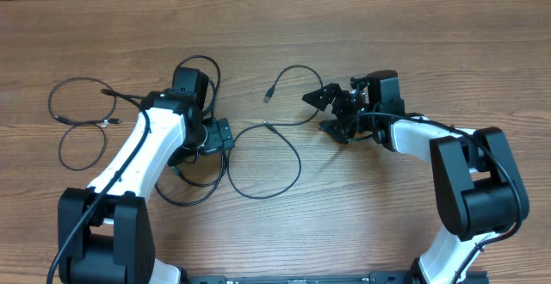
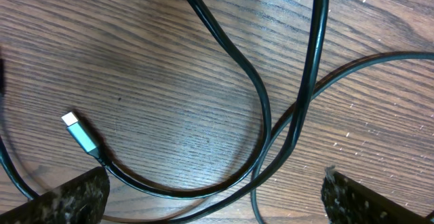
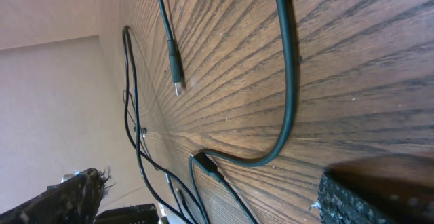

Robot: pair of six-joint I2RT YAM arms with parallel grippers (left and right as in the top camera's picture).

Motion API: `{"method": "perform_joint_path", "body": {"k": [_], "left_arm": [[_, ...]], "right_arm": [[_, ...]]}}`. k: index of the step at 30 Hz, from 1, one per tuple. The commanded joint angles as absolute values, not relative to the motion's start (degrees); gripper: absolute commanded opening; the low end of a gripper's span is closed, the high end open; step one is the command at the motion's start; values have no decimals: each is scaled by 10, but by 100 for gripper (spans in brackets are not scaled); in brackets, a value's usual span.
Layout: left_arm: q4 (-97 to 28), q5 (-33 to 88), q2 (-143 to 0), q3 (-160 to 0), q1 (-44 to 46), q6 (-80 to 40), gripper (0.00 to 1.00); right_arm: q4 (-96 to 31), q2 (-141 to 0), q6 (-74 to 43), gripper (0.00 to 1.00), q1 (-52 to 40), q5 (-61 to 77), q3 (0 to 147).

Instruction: Untangle cables

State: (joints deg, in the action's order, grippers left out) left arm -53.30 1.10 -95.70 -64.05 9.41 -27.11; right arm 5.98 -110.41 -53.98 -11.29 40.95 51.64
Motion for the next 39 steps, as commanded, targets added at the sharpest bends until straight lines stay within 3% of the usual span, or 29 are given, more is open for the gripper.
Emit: {"method": "perform_joint_path", "body": {"k": [1, 19, 20, 21, 22, 23, 32, 39], "left_arm": [[-532, 15, -960, -638, 98, -275, 100], [-532, 15, -960, -638, 98, -275, 99], [-532, 15, -960, -638, 98, -275, 99], [-532, 15, -960, -638, 98, -275, 99], [-532, 15, -960, -638, 98, -275, 100], [-532, 15, -960, -638, 98, -275, 100], [-532, 15, -960, -638, 98, -275, 100], [-532, 15, -960, -638, 98, -275, 99]], "right_arm": [[37, -1135, -537, 100, -112, 343, 492], [8, -1135, -535, 100, -112, 383, 492], [7, -1135, -535, 84, -112, 383, 492], [7, -1135, -535, 59, -112, 383, 492], [8, -1135, -535, 24, -112, 383, 492], [8, -1135, -535, 6, -112, 383, 492], [17, -1077, -433, 4, -119, 405, 493], [-66, -959, -430, 10, -216, 161, 493]]}}
